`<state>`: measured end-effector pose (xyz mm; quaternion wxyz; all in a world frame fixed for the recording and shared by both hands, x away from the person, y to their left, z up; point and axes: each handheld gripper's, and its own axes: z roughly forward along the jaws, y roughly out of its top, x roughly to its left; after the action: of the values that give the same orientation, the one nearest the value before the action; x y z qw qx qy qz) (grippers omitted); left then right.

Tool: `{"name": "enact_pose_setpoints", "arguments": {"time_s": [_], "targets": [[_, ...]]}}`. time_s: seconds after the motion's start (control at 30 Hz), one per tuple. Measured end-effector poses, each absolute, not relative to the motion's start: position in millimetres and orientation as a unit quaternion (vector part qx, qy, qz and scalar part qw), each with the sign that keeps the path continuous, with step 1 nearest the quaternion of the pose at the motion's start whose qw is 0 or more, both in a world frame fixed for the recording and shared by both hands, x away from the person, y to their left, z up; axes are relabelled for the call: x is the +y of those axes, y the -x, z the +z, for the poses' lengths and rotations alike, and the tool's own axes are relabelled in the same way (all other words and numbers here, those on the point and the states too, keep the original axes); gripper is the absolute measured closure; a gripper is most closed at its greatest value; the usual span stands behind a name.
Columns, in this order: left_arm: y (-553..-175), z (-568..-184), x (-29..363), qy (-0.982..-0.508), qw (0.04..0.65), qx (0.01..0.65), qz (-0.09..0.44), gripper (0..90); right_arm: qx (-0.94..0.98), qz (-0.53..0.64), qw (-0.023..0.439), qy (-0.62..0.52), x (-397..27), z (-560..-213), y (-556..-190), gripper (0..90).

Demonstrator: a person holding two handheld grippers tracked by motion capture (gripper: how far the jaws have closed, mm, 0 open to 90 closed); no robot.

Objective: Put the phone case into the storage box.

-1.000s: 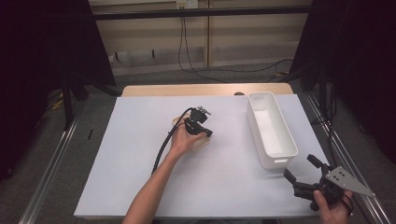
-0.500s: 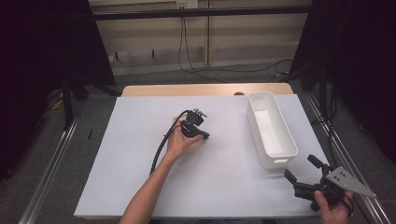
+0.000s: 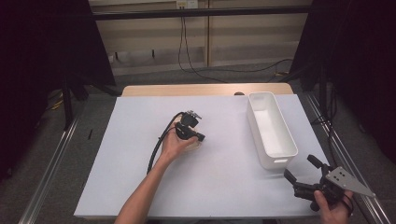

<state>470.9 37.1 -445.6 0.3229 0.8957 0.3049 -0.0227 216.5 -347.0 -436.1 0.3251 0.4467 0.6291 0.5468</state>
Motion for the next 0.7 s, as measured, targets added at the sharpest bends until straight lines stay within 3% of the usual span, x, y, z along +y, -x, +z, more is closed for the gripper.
{"name": "enact_pose_setpoints", "arguments": {"time_s": [0.7], "targets": [[-462, -446, 51, -0.898, 0.32, 0.301, -0.021, 90.0, 0.63, 0.546, 0.325, -0.446, -347, -436, -216, 0.0]]}}
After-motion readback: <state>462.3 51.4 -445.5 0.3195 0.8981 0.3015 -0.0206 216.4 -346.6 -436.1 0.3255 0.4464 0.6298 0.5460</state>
